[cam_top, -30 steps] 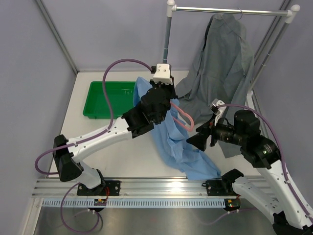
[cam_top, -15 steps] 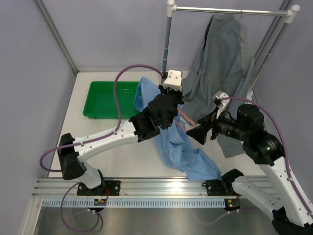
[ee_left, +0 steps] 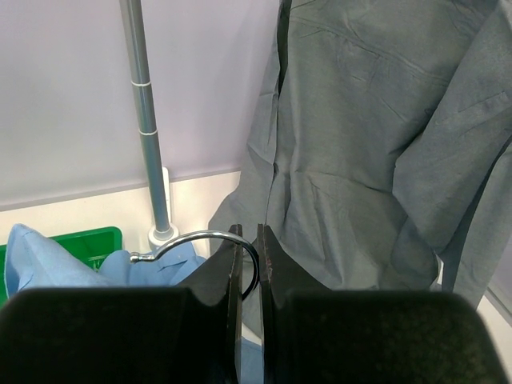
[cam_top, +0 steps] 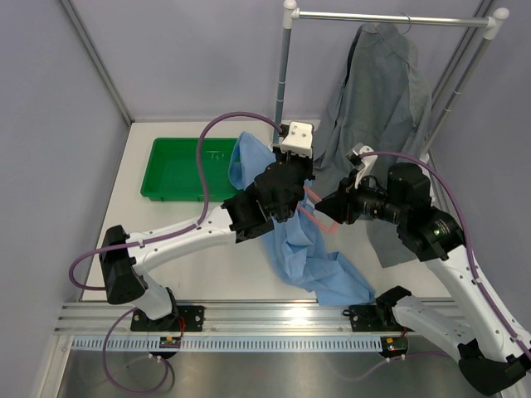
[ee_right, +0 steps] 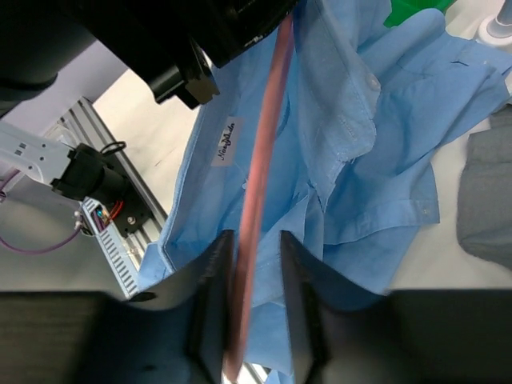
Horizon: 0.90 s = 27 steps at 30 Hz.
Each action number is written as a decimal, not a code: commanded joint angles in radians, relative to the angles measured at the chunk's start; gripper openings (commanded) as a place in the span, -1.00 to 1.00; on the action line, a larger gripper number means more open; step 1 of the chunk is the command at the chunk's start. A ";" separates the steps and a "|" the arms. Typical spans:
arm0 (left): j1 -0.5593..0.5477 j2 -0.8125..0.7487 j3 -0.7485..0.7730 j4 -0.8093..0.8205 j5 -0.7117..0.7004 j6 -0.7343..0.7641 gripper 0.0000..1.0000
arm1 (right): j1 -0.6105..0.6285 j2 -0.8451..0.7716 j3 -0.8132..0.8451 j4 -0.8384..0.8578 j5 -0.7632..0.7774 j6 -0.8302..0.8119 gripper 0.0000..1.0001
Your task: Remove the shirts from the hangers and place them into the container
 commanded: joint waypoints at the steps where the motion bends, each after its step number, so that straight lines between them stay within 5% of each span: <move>1: -0.010 -0.019 0.025 0.101 -0.026 0.004 -1.00 | 0.010 -0.001 0.023 0.059 -0.003 -0.005 -0.41; 7: -0.015 -0.034 0.013 0.083 -0.011 -0.005 -1.00 | 0.011 -0.002 0.011 0.068 -0.003 -0.002 -1.00; 10: -0.016 -0.051 0.006 0.060 0.017 -0.012 -0.40 | 0.011 -0.008 -0.005 0.077 0.000 0.005 -1.00; 11: -0.016 -0.056 0.006 0.040 0.027 -0.016 0.06 | 0.011 -0.010 -0.009 0.081 0.003 0.007 -1.00; 17: -0.018 -0.089 0.028 -0.067 0.075 -0.054 0.98 | 0.010 -0.011 -0.038 0.099 0.029 0.019 -1.00; 27: -0.022 -0.184 0.065 -0.342 0.233 -0.166 0.98 | 0.011 0.006 -0.058 0.111 0.086 0.018 -1.00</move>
